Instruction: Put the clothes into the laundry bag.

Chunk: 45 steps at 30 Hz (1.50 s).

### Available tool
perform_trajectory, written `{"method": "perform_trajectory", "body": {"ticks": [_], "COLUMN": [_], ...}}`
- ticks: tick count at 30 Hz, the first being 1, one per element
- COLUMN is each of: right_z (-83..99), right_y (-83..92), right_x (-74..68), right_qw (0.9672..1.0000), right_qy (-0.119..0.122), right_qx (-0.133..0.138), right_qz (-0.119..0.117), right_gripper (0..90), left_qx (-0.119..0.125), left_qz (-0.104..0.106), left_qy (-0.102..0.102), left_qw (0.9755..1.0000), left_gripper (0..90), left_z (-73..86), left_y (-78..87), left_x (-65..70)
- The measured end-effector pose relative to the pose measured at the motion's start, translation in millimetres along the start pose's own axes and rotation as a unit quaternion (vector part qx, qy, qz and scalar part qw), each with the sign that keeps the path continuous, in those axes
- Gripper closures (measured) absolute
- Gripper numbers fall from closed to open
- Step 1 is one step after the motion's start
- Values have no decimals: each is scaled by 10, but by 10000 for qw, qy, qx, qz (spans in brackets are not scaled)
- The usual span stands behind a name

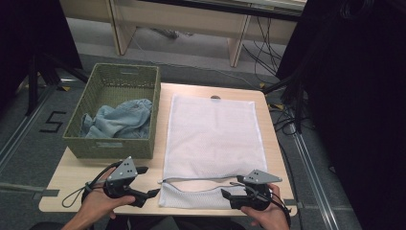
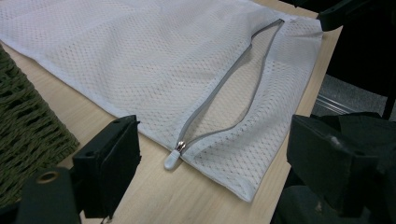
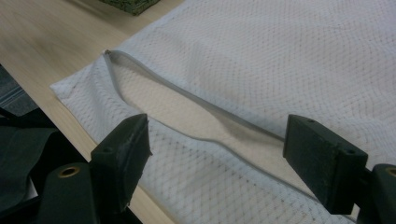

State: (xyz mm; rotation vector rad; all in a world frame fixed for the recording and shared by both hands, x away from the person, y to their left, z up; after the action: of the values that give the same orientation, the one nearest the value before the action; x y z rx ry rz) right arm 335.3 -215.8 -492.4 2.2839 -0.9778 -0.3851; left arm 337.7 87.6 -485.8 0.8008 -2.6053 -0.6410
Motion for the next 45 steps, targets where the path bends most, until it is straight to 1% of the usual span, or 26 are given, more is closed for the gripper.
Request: {"method": "perform_trajectory", "body": {"ticks": [1, 2, 5, 7, 8, 9, 10, 13, 14, 15, 17, 18, 21, 23, 24, 25, 27, 29, 32, 33, 34, 35, 38, 39, 42, 45], "right_z": [5, 5, -11, -19, -19, -40, -39, -42, -51, -71, -78, -72, -66, -67, -67, -67, -53, -54, -44, -34, -34, -14, -13, 4, 25, 25], "right_y": [9, 9, -34, -48, -48, -91, -102, -141, -163, -199, -216, -224, -290, -319, -366, -366, -443, -462, -577, -583, -583, -628, -692, -704, -750, -775], "right_x": [-2, -2, 59, 61, 61, 102, 92, 110, 132, 170, 175, 181, 219, 215, 247, 247, 295, 302, 357, 376, 376, 393, 422, 425, 400, 412], "right_qw": [9999, 9999, 10000, 10000, 10000, 9999, 10000, 9999, 9999, 9996, 9996, 9995, 9986, 9986, 9978, 9978, 9968, 9967, 9939, 9919, 9919, 9903, 9895, 9871, 9880, 9854], "right_qy": [-108, -108, 61, -50, -50, 68, -7, 40, 93, 259, 208, 251, 441, 418, 542, 542, 576, 558, 812, 909, 909, 979, 1104, 1144, 1035, 1169], "right_qx": [-82, -82, 7, -37, -37, 47, -14, -71, -74, -50, -96, -140, -261, -269, -361, -361, -537, -570, -706, -840, -840, -951, -870, -1077, -1110, -1211], "right_qz": [-15, -15, 21, 49, 49, 96, 81, 82, 120, 132, 141, 152, 162, 155, 86, 86, 152, 160, 242, 270, 270, 263, 345, 293, 286, 262], "right_gripper": [236, 236, 225, 212, 212, 187, 189, 184, 184, 183, 185, 185, 182, 180, 177, 177, 179, 179, 187, 189, 189, 197, 206, 215, 222, 227], "left_qx": [-28, -28, -38, -8, -8, -9, -9, -15, -12, -9, -26, -32, -37, -32, -50, -50, -70, -77, -87, -77, -77, -88, -87, -88, -106, -72], "left_qz": [-28, -28, -18, -12, -12, -26, -32, -28, -23, -20, 6, -7, -7, -50, -46, -46, -87, -84, -53, -35, -35, -25, -34, -44, -81, -68], "left_qy": [7, 7, 26, -23, -23, -27, -36, -79, -59, -74, -96, 0, -49, -51, -32, -32, -43, -29, -36, -33, -33, -30, -38, -18, -36, -76], "left_qw": [10000, 10000, 10000, 10000, 10000, 10000, 10000, 10000, 10000, 10000, 10000, 10000, 10000, 10000, 10000, 10000, 9999, 9999, 9999, 10000, 10000, 10000, 9999, 10000, 9999, 9999], "left_gripper": [166, 166, 166, 165, 164, 162, 162, 161, 161, 160, 160, 160, 160, 160, 160, 160, 160, 160, 161, 160, 161, 161, 161, 161, 161, 162], "left_z": [2, 2, 5, -5, -5, -6, -8, -10, -10, -11, -11, -5, -6, -7, -5, -5, -2, 1, 1, 1, 1, 3, 2, 3, 6, 2], "left_y": [1, 1, -5, -1, -1, -2, -4, -7, -9, -11, -18, -20, -24, -26, -23, -23, -22, -22, -25, -27, -27, -25, -26, -25, -23, -24], "left_x": [-1, -1, 3, -5, -5, -8, -10, -17, -16, -18, -14, -4, -2, -4, -6, -6, -14, -13, -8, -7, -7, -8, -10, -10, -15, -21]}}
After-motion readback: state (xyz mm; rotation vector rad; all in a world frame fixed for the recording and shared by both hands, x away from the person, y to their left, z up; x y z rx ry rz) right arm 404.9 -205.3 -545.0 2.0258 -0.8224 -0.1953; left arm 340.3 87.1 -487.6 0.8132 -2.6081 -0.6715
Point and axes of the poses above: each handheld gripper's, and its own axes: y roughly backward along the jaws, z roughly out of its underside, x roughly to its right, the point moved 7 cm from there along -y, roughly forward along the jaws, and after that the axes turned 5 degrees about y, right-handed, at the moved point
